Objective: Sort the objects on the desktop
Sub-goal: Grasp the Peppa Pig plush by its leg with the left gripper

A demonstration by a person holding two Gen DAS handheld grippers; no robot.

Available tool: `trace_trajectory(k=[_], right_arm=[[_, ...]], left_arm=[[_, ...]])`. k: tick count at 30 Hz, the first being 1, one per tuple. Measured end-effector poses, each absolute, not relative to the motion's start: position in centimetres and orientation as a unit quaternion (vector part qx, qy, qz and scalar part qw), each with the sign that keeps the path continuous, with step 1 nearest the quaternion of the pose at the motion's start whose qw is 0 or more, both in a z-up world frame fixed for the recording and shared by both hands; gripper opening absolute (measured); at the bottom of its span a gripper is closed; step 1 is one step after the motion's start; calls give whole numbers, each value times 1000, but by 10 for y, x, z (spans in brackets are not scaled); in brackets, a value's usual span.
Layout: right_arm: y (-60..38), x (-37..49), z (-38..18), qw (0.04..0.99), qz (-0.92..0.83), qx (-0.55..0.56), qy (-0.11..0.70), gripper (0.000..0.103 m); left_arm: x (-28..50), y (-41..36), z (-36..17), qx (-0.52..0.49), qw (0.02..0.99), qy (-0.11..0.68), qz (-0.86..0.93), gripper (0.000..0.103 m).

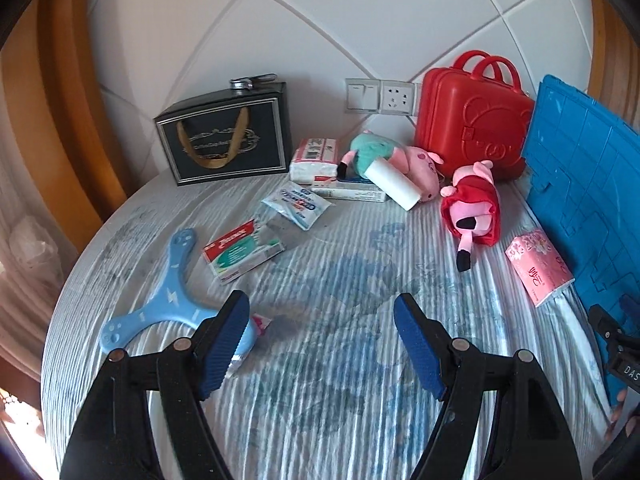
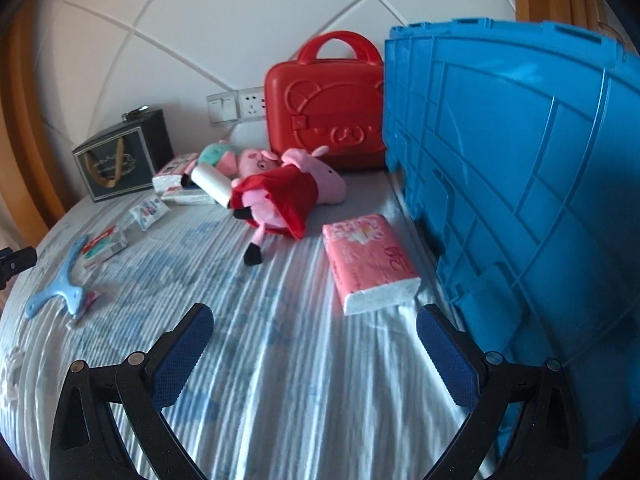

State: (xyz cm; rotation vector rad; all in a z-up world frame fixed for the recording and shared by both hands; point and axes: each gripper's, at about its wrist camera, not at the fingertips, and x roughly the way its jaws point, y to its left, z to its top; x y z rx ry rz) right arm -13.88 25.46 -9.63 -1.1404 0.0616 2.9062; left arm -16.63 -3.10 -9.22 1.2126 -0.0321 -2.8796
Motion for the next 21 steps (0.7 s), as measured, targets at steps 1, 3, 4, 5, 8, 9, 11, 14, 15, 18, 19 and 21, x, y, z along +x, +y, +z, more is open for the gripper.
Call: trace_trajectory(k=[1,3,4,5,8,9,11,14,15,18,19,21], right_arm=[[257,-144,-103,23,930,-366,27,103],[263,-155,-115,48,928,-368,40,103],[266,-161,-121,60,926,-369,46,103],[269,-167,-127,70,924,-371,52,103],[276,-186,-148,95,917,-382,60,103],[278,-190,-155,100,915,-386,60,103],[283,-198,-167,113,911,-392,59,103],[293,-210,-183,129,906,-396,73,103],[296,-214,-188,131,905,-398,77,103],[300,-225,-200,139,902,-401,74,103],[302,-229,-203,141,902,-402,72,103],[305,-234,-207,145,902,-400,68,103]], left_arm=[[-178,-24,-97,388,-5,-16,-922,74],[-201,-6,-107,387,-33,-25,-921,74],[-213,5,-112,389,-49,-26,-920,74],[-226,15,-119,390,-64,-28,-918,74],[-260,50,-145,404,-100,-39,-908,74],[-271,62,-155,411,-110,-43,-904,74],[-290,85,-174,420,-129,-52,-897,74],[-314,112,-198,427,-146,-59,-890,74],[-321,118,-205,428,-148,-61,-889,74],[-335,132,-219,430,-156,-62,-887,74],[-339,136,-223,432,-158,-63,-886,74],[-344,141,-230,438,-161,-61,-882,55]])
